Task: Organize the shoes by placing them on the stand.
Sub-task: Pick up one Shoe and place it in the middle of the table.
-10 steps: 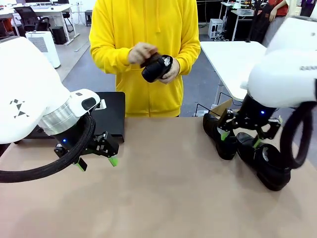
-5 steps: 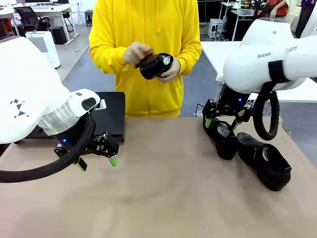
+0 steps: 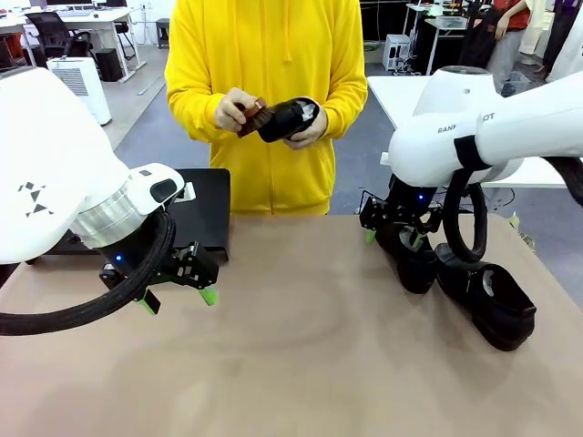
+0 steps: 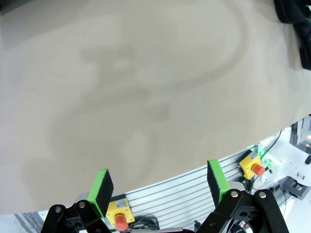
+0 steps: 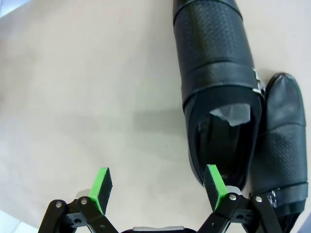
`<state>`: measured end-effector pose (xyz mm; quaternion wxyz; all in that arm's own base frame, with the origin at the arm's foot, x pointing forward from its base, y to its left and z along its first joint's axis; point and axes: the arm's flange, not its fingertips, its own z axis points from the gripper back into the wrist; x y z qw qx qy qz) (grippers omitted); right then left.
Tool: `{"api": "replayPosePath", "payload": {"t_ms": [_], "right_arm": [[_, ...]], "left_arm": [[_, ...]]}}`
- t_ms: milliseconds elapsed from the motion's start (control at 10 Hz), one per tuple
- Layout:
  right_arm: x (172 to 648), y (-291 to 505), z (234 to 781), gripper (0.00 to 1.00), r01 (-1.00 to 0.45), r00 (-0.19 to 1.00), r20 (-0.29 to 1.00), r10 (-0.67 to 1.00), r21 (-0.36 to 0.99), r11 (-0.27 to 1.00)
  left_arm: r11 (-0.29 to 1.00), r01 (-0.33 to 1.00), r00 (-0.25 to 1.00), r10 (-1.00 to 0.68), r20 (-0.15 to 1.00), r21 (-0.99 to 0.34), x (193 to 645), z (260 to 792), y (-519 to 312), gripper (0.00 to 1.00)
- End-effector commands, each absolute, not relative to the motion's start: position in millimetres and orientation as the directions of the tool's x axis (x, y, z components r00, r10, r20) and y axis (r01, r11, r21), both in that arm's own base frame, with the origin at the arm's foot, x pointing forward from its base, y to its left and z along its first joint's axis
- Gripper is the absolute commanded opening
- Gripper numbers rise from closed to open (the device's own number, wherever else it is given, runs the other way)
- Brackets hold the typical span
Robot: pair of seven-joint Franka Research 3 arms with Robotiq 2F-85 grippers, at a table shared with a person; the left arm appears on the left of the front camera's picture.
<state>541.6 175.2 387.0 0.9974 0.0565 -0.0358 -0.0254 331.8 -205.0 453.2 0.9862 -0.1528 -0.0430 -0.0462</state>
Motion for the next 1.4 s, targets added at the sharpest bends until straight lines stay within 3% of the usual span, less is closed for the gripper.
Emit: {"api": "replayPosePath", "payload": {"t_ms": [0, 400, 1300], "right_arm": [[549.2, 178.3, 386.8, 1.0, 0.024, 0.993, 0.117, -0.034, 0.08, 0.997], [554.5, 183.9, 373.8, 1.0, -0.028, 0.989, 0.147, 0.027, 0.004, 1.0], [557.5, 190.0, 356.4, 1.0, -0.058, 0.994, 0.09, 0.06, -0.019, 0.998]], "left_arm": [[0.947, 0.104, 0.992, -0.078, 0.095, -0.304, 331.5, 452.8, -204.3, 1.0], [0.947, 0.104, 0.992, -0.078, 0.095, -0.304, 331.5, 452.8, -204.3, 1.0], [0.947, 0.104, 0.992, -0.078, 0.095, -0.304, 331.5, 452.8, -204.3, 1.0]]}}
